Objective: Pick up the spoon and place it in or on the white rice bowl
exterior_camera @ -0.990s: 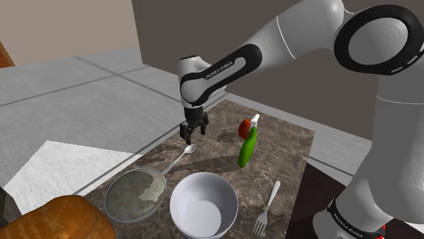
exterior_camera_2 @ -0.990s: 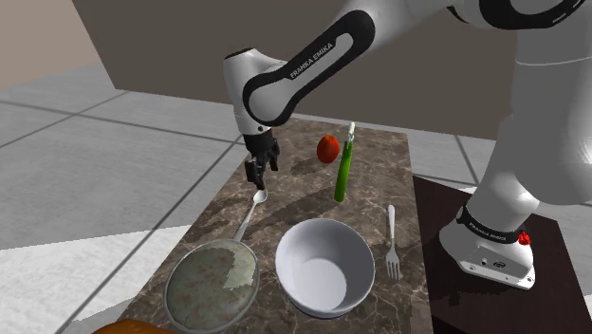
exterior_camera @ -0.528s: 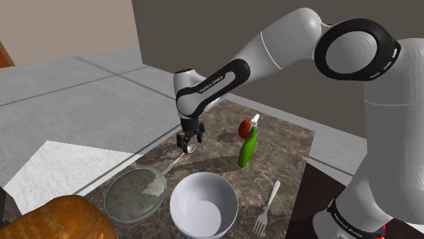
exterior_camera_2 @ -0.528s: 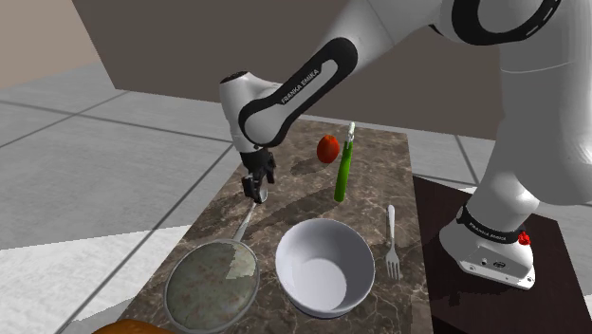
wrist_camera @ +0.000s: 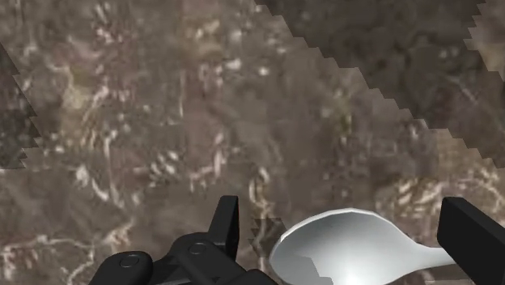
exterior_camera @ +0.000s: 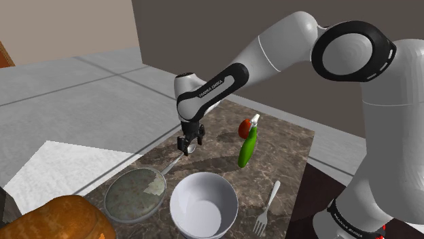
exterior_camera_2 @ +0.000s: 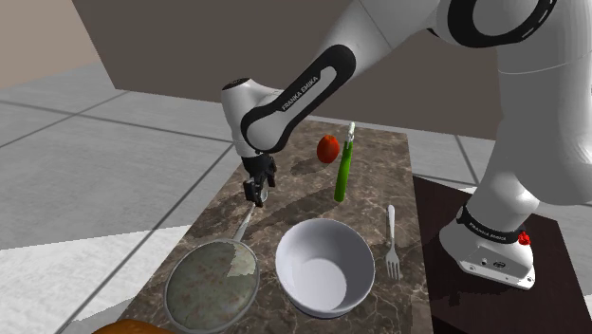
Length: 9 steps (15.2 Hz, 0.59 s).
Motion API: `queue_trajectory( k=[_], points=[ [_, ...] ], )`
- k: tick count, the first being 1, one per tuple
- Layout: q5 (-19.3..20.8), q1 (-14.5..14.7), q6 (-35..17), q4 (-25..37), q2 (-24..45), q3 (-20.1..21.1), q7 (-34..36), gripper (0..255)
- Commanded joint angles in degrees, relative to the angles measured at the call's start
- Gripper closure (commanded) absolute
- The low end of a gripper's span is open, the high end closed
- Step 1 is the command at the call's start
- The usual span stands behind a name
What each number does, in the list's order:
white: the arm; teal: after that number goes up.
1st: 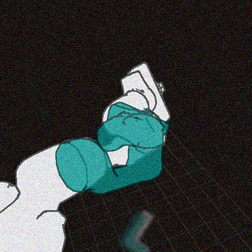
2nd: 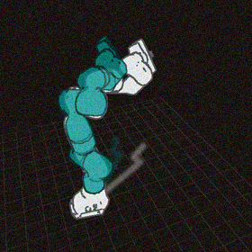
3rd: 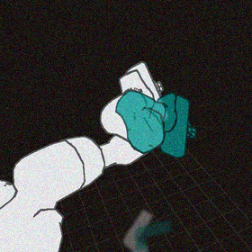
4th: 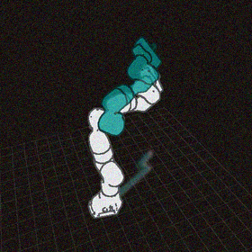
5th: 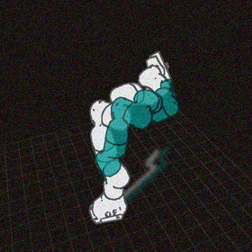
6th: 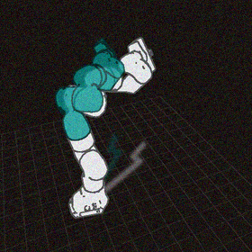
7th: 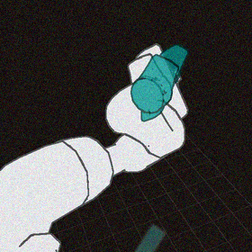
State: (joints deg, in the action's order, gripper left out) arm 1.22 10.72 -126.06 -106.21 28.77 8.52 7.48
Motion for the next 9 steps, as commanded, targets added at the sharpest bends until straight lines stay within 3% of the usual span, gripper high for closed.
queue_trajectory(
  k=[1,2,3,9],
  points=[
    [0.0,0.0,0.0,0.0,0.0,0.0,0.0,0],
    [0.0,0.0,0.0,0.0,0.0,0.0,0.0,0],
    [0.0,0.0,0.0,0.0,0.0,0.0,0.0,255],
    [0.0,0.0,0.0,0.0,0.0,0.0,0.0,255]
  ],
)
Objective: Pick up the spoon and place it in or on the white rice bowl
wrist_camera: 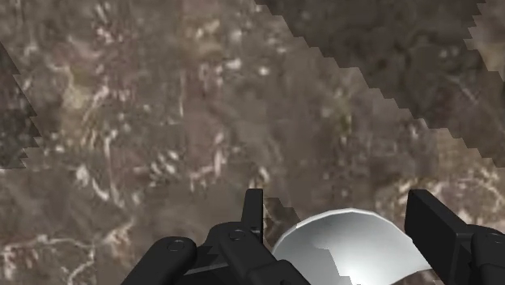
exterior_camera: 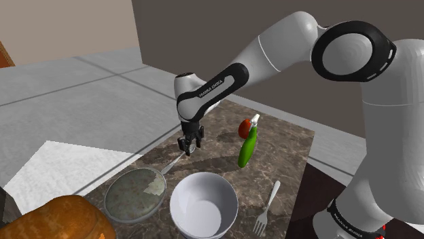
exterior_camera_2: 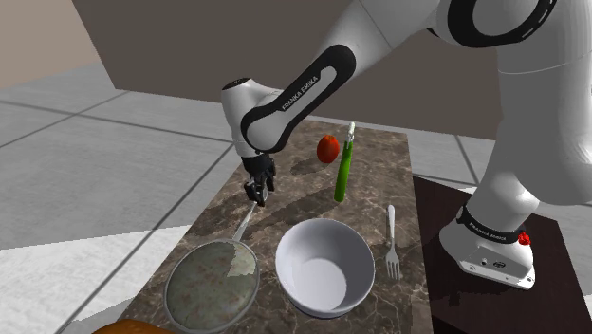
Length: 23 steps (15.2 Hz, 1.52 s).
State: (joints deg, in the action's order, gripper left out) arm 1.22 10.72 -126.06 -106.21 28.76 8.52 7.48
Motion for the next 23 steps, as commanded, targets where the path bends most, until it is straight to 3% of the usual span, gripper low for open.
queue_trajectory(
  k=[1,23],
  points=[
    [0.0,0.0,0.01,-0.01,0.0,0.01,0.0,255],
    [-1.24,-0.54,12.27,3.82,-8.5,0.66,-0.27,255]
  ],
)
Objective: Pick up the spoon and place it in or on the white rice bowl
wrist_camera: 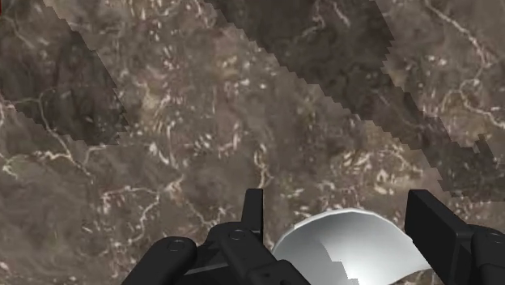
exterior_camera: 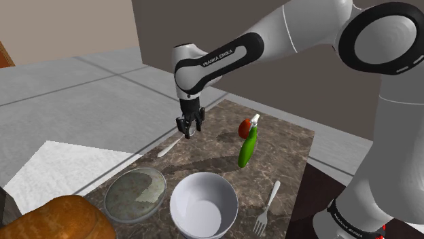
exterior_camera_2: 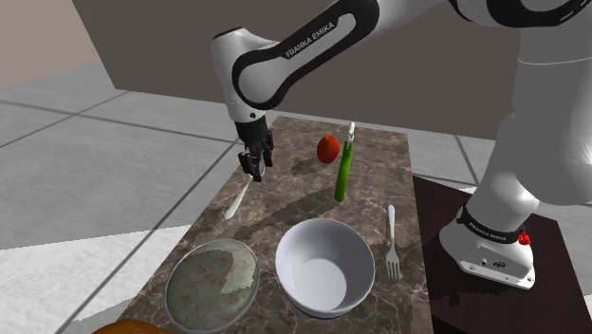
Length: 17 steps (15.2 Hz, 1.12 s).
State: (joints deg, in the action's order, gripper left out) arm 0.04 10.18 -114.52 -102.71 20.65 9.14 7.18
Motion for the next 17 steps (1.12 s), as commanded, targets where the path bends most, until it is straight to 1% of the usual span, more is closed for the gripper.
queue_trajectory(
  k=[1,13,17],
  points=[
    [-0.11,-0.01,1.39,0.66,-0.72,0.07,0.03,255],
    [-0.56,-0.14,9.23,5.46,-3.8,0.25,0.04,255],
    [-0.81,2.95,9.05,5.26,-4.03,2.1,4.87,255]
  ],
)
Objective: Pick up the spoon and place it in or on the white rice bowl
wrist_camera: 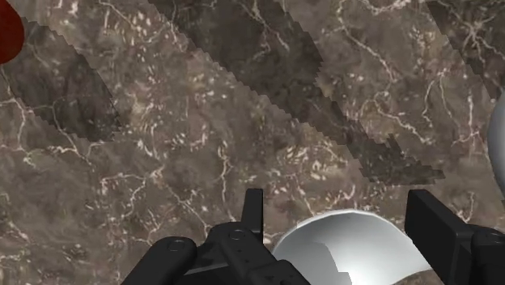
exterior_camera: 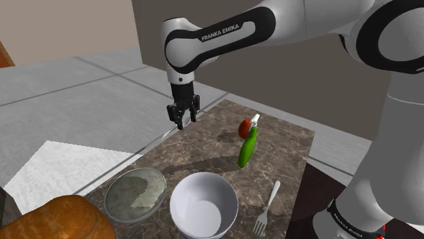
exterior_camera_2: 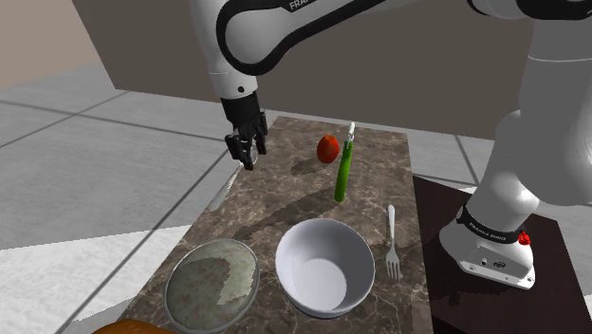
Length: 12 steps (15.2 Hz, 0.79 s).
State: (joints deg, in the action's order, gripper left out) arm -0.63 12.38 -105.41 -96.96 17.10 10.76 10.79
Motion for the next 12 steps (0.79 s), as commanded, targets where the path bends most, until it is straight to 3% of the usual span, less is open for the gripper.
queue_trajectory(
  k=[1,12],
  points=[
    [-0.17,1.54,-0.07,-0.37,-0.41,0.94,2.48,255],
    [0.48,10.79,1.17,5.79,3.78,5.58,16.16,255]
  ],
)
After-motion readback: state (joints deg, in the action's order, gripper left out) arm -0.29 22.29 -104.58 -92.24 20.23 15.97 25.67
